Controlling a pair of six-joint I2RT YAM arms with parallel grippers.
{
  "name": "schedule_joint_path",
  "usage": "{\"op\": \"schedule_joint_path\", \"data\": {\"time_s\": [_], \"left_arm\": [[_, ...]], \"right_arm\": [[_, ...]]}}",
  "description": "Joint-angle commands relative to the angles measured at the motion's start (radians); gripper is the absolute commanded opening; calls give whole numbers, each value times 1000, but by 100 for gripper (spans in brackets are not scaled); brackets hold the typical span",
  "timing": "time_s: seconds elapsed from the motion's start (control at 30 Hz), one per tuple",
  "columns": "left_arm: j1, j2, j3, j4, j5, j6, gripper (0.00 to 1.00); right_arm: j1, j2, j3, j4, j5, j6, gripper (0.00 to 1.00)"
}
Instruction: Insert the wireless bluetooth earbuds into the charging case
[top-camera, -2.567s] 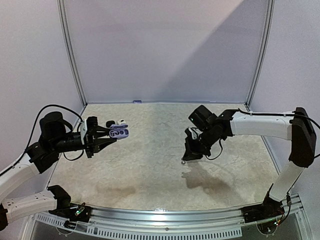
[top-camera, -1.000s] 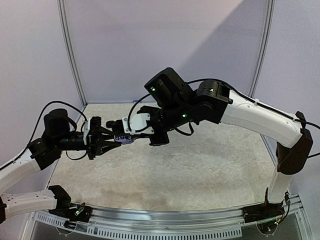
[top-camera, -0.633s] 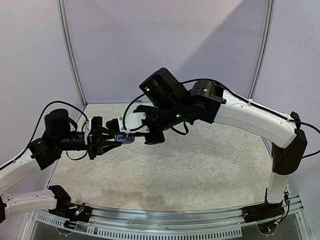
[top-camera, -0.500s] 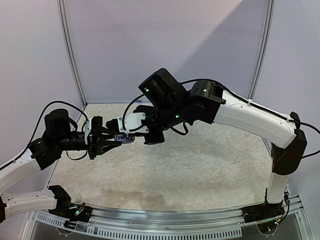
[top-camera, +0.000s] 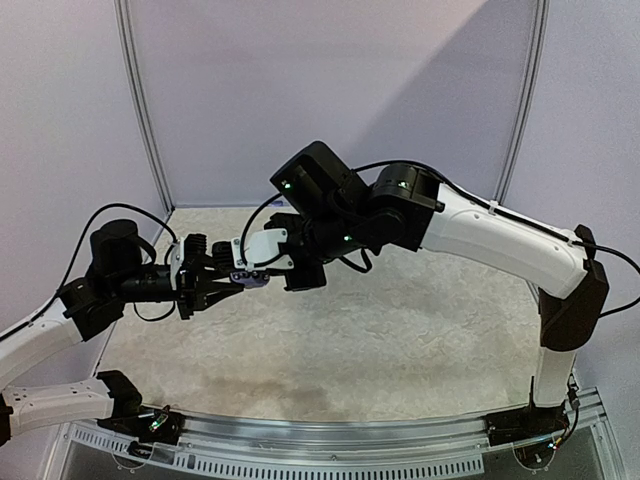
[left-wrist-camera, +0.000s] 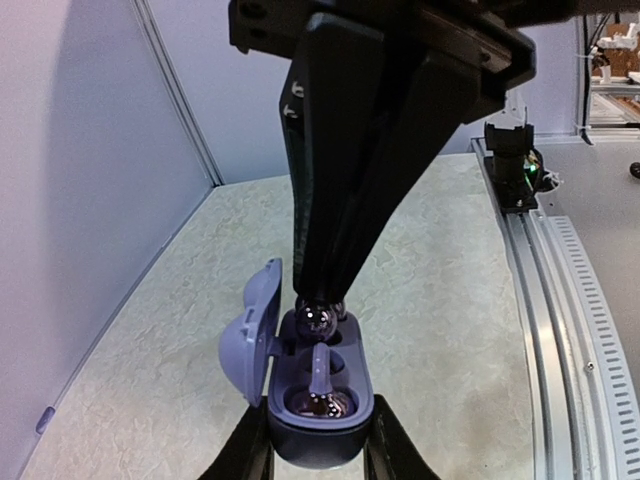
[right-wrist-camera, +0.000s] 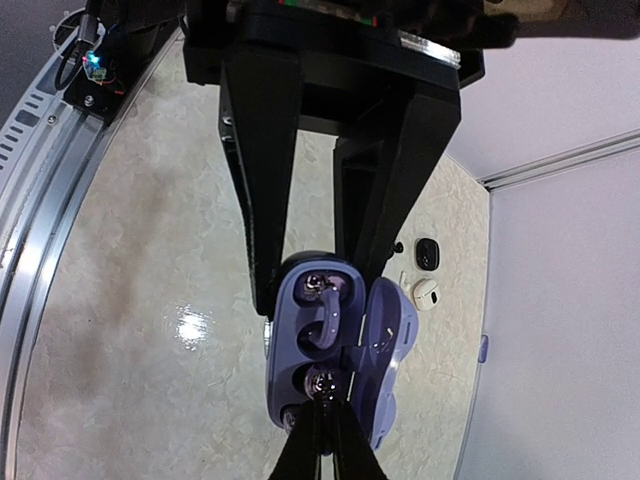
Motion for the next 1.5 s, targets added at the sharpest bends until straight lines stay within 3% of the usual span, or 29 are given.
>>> {"op": "schedule_joint_path", "data": {"time_s": [0.0,1.1,1.47], "left_arm": [[-20,-9,-3,82,42,1,0],[-16,-14,-22,148,37,-87,0],[0,-27,-44,130,-27,-143,0]], "right_arm": [[-1,41,15,-39,60,-5,5],[-2,42,19,-26,127,-23,19],[-1,-82,-15,23,-30,44,26]]}}
